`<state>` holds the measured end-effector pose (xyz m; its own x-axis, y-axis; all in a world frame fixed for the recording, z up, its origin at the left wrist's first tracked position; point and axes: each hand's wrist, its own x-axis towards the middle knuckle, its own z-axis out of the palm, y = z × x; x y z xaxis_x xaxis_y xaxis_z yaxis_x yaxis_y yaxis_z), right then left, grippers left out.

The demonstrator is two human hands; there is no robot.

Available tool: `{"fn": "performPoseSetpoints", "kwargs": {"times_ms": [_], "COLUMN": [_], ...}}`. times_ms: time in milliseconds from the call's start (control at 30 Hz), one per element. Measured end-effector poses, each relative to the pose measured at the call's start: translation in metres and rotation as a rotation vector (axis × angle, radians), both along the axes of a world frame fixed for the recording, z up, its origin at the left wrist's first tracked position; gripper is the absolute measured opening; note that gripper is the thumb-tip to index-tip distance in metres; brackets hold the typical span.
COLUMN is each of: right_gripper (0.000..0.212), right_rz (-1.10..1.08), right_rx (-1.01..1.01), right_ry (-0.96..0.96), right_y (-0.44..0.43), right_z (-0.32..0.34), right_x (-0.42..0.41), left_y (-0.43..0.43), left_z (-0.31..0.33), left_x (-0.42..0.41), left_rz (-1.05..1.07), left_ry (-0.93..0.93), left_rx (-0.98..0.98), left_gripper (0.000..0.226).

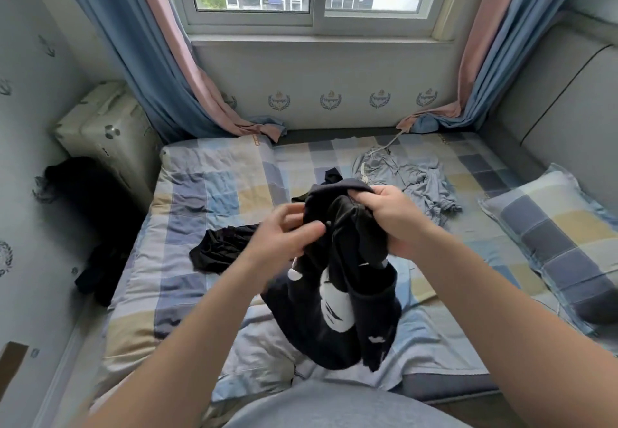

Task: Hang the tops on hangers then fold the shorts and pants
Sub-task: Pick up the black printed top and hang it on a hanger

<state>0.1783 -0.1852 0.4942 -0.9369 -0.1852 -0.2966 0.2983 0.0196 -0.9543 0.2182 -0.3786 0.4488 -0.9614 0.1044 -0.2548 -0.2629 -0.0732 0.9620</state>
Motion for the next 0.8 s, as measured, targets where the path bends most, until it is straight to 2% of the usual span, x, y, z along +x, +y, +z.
{"fn": "performPoseSetpoints", "kwargs": {"times_ms": [33,100,200,300,333,433,500,567,600,700,767,800], "right_gripper": [0.024,0.025,0.03,0.025,0.028,0.046,0.048,0.041,0.045,0.067,0.049,0.032], "right_rz": [-0.004,0.022,0.071,0.063,0.055,0.092,0.155,0.201,0.219,0.213,0.241,0.261], "right_rx": [-0.003,0.007,-0.059,-0.215,-0.152,0.29,0.403,0.417,0.422,0.235,0.124,0.164], "right_ry": [-0.005,-0.021,-0.062,-0.017,0.044,0.195,0.095,-0.038,-0.08,-0.241,-0.337,-0.335], "right_y": [0.001,0.0,0.004,0.013,0.016,0.026,0.03,0.032,0.033,0.036,0.037,0.036], "right_z": [0.007,0.018,0.03,0.028,0.024,-0.004,-0.029,-0.052,-0.06,-0.072,-0.077,-0.078], "right_x": [-0.001,-0.001,-0.001,-0.001,0.001,0.012,0.023,0.03,0.031,0.021,0.012,0.009], "left_y": [0.011,0.029,0.043,0.045,0.044,0.038,0.034,0.03,0.028,0.023,0.021,0.02], "left_z": [-0.003,-0.007,-0.007,-0.005,-0.004,-0.004,-0.004,-0.003,-0.003,-0.006,-0.009,-0.01], "left_x": [0.005,0.011,0.009,0.006,0.005,0.001,0.0,0.001,0.001,0.003,0.004,0.005], "left_rz": [-0.106,-0.166,-0.108,-0.03,0.024,0.169,0.192,0.201,0.206,0.22,0.197,0.181], "left_ry": [0.029,0.101,0.21,0.161,0.122,-0.007,-0.07,-0.11,-0.122,-0.149,-0.151,-0.149], "left_rx": [-0.017,-0.034,-0.041,0.017,0.043,0.13,0.204,0.27,0.289,0.322,0.329,0.316], "left_gripper": [0.048,0.048,0.024,0.019,0.019,0.02,0.021,0.022,0.021,0.022,0.025,0.026]}}
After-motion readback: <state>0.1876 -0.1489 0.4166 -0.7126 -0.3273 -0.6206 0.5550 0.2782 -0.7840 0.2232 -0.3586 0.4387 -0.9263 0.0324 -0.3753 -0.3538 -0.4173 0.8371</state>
